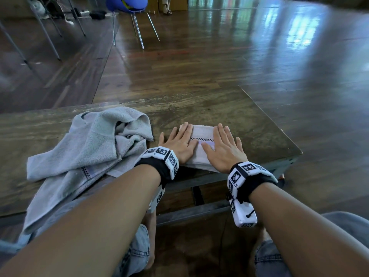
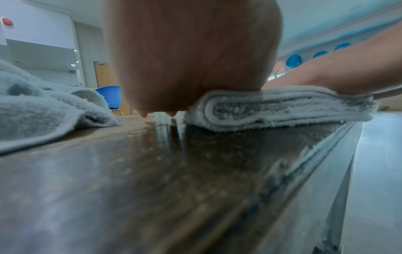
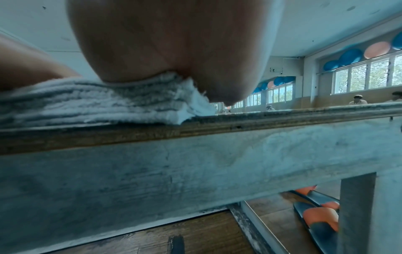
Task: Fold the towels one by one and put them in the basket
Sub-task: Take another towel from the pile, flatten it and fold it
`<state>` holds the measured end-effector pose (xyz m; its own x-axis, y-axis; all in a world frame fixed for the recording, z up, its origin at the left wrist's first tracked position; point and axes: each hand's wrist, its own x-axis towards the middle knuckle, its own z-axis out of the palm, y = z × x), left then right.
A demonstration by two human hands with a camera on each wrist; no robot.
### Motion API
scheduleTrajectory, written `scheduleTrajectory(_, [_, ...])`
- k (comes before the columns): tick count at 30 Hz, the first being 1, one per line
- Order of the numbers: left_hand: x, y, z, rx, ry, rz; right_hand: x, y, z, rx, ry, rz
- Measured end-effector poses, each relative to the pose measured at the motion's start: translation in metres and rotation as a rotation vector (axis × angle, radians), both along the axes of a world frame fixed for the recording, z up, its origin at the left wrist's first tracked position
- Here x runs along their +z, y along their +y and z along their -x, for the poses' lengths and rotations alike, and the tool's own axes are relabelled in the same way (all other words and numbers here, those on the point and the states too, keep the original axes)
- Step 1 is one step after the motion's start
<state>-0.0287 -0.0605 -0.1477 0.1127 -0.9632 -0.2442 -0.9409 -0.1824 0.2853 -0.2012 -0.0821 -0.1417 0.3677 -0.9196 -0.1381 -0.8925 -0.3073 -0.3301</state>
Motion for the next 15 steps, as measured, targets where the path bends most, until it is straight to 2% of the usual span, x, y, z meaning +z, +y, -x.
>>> scheduleTrajectory(10, [0.0037, 0.0028, -0.0005, 0.049, -0.028, -0.034, 0.0019, 0.0036, 0.003, -0.121, 0.002, -0.055])
scheduleTrajectory(15, [0.0059, 0.0063, -0.002, 0.12, 0.002, -0.014, -0.0043, 0.0046, 0.0024, -0.214, -0.058, -0.043])
